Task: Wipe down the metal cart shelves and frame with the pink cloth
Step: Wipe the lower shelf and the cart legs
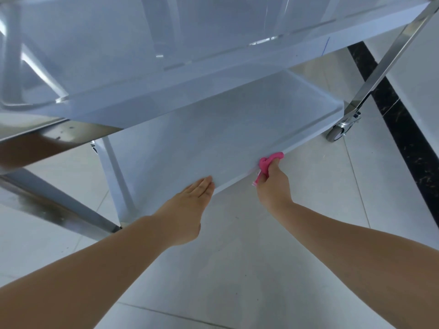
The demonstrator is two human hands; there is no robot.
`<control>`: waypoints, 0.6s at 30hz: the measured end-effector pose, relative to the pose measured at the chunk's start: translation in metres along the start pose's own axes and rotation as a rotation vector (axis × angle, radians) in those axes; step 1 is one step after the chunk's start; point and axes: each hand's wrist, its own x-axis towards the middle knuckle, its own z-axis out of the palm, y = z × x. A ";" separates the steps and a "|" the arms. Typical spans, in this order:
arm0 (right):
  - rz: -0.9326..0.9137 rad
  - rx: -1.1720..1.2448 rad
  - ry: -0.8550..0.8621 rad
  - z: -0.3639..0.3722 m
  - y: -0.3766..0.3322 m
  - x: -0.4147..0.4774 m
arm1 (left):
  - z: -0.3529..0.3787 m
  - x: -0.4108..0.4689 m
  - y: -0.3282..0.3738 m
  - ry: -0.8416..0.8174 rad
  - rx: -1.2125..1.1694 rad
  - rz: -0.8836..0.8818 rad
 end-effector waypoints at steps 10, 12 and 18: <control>-0.229 -0.276 0.018 0.010 -0.002 -0.011 | -0.004 -0.034 -0.010 0.070 -0.017 0.141; -0.214 -0.225 0.013 0.015 -0.005 -0.016 | -0.009 -0.047 -0.015 0.081 -0.022 0.171; -0.024 -0.023 -0.015 0.020 -0.021 -0.027 | -0.007 -0.100 -0.037 0.138 -0.080 0.227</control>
